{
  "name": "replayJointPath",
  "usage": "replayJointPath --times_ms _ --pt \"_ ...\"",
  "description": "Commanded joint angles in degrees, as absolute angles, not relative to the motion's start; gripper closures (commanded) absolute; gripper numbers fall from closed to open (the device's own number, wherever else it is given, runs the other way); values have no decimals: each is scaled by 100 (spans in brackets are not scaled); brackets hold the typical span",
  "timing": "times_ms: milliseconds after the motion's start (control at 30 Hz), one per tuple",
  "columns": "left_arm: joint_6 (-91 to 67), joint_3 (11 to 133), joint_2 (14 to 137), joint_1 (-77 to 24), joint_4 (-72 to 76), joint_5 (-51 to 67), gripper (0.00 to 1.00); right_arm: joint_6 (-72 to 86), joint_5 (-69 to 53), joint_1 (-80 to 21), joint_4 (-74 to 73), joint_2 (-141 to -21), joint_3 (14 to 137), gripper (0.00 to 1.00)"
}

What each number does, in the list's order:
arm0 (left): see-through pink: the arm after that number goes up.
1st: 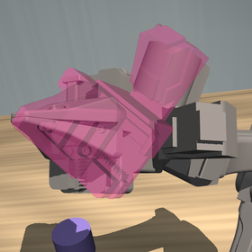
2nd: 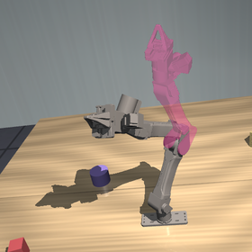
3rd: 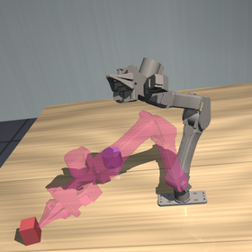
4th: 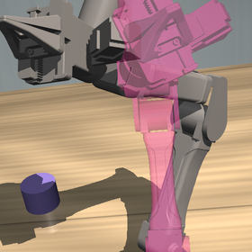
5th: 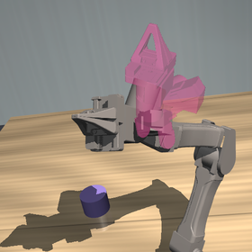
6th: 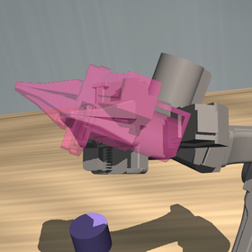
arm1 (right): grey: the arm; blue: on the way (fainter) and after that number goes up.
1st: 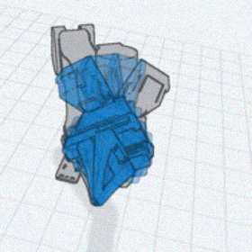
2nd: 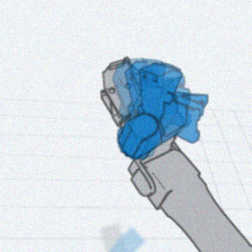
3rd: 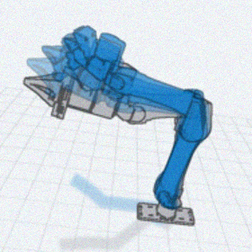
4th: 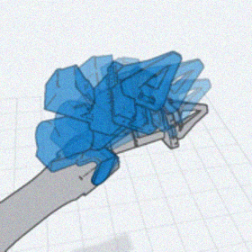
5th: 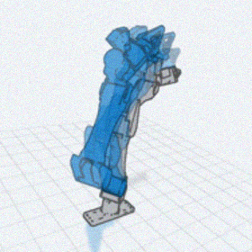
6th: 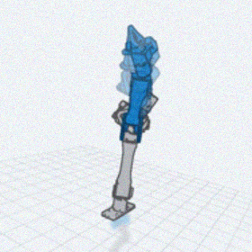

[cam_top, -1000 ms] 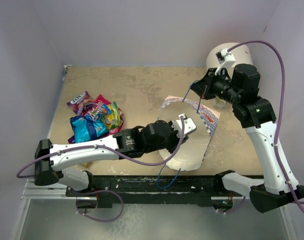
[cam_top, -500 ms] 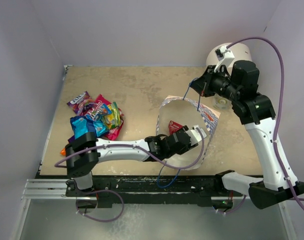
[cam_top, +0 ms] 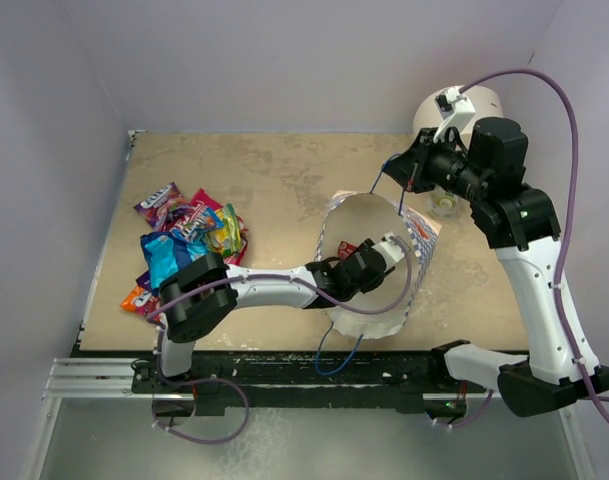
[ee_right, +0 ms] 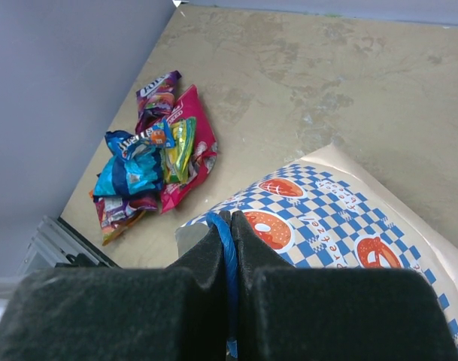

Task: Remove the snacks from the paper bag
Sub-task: Take out the snack from the paper bag.

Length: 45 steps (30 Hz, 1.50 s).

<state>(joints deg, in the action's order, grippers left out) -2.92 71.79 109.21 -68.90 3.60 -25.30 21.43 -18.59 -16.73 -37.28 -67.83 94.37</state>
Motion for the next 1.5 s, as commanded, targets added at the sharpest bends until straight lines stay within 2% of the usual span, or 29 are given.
replayJointPath --times_ms 0,100,200,467,533,667,767,833,933,1133,1367,1467 --pt "-849 7760 11266 -6644 320 -2862 46 2189 -1897 -1688 -3544 -6775 9546 100" --pt "-1132 8095 11641 -6452 -37 -3011 32 2287 -1956 -1688 -3487 -6785 9495 100" --pt "-993 8168 11868 -6390 -36 -3100 25 2311 -1982 -1692 -3476 -6778 9483 100" --pt "-1085 8396 12537 -6264 -423 -3012 24 2276 -2123 -1688 -3498 -6842 9555 100" --pt "-1008 8366 12610 -6249 -436 -2836 31 2291 -2117 -1688 -3522 -6863 9590 100" --pt "-785 8360 12624 -6243 -422 -2624 56 2310 -2105 -1688 -3580 -6864 9637 100" --pt "-639 8453 12517 -6246 -476 -2613 78 2298 -2094 -1688 -3648 -6819 9627 100" --pt "-555 8426 12288 -6249 -545 -2571 86 2273 -2097 -1688 -3682 -6768 9592 100" --pt "-516 8224 11776 -6249 -647 -2316 92 2212 -2033 -1688 -3694 -6689 9522 100" --pt "-627 7399 10106 -6255 -991 -789 99 2101 -1858 -1688 -3589 -6551 9284 100" --pt "-775 6563 7611 -6258 -1558 1402 100 2093 -1674 -1686 -3260 -6467 8898 100" --pt "-865 6557 6559 -6251 -1927 1564 100 2043 -1613 -1685 -3227 -6469 8811 100"
